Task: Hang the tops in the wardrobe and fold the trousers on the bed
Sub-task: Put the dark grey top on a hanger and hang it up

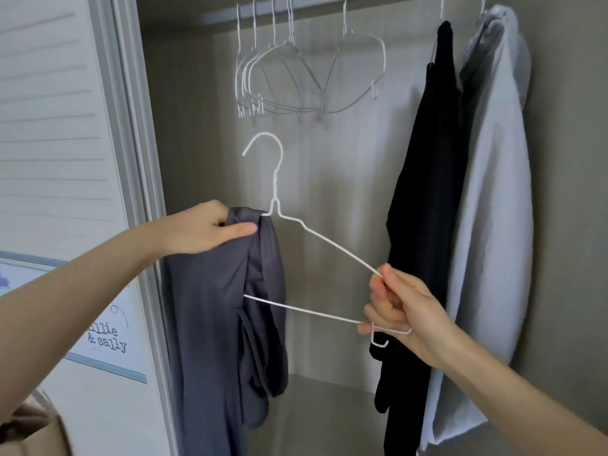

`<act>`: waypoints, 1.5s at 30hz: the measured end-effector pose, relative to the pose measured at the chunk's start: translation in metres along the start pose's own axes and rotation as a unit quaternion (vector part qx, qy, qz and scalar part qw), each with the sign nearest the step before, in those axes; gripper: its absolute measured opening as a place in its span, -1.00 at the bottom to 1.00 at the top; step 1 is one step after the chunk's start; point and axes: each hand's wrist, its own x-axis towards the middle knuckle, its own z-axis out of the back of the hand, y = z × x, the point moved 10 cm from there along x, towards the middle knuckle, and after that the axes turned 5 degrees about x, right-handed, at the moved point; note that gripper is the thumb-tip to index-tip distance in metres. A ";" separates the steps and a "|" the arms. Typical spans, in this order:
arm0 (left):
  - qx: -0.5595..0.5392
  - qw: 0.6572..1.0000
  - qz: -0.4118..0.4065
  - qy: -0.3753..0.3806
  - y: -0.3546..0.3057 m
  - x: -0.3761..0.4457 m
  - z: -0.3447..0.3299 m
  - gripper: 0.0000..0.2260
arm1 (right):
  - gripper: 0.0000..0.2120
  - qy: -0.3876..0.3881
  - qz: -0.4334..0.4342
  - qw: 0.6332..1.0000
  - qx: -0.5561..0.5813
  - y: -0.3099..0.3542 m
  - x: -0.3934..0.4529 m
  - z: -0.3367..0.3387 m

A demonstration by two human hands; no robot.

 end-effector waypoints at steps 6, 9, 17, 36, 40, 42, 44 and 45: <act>-0.232 0.971 -0.026 -0.057 -0.020 -0.003 0.009 -0.74 | -0.69 0.093 -0.072 0.986 0.120 0.006 0.008 -0.026; -0.299 0.949 0.004 -0.098 -0.021 0.001 0.011 -0.60 | -0.72 0.120 -0.091 0.980 0.132 0.001 0.010 -0.030; -0.428 0.865 0.080 -0.251 -0.036 0.018 0.015 -0.72 | -0.32 0.081 -0.172 0.911 0.367 -0.049 0.018 -0.069; -0.075 0.958 0.078 -0.266 0.012 -0.007 0.010 -0.68 | -0.92 0.084 0.170 0.592 -0.783 0.007 -0.007 -0.009; -0.119 0.954 0.070 -0.265 0.014 -0.003 0.013 -0.73 | -0.87 0.060 0.168 0.576 -0.798 0.026 -0.003 0.017; -0.142 0.951 0.074 -0.266 0.017 -0.004 0.014 -0.71 | -0.87 0.046 0.160 0.577 -0.800 0.035 -0.004 0.030; -0.115 0.960 0.073 -0.246 0.015 -0.004 0.008 -0.67 | -0.89 0.044 0.171 0.574 -0.800 0.043 -0.007 0.033; -0.085 0.966 0.075 -0.233 0.014 -0.003 0.004 -0.66 | -0.91 0.046 0.178 0.571 -0.800 0.048 -0.008 0.031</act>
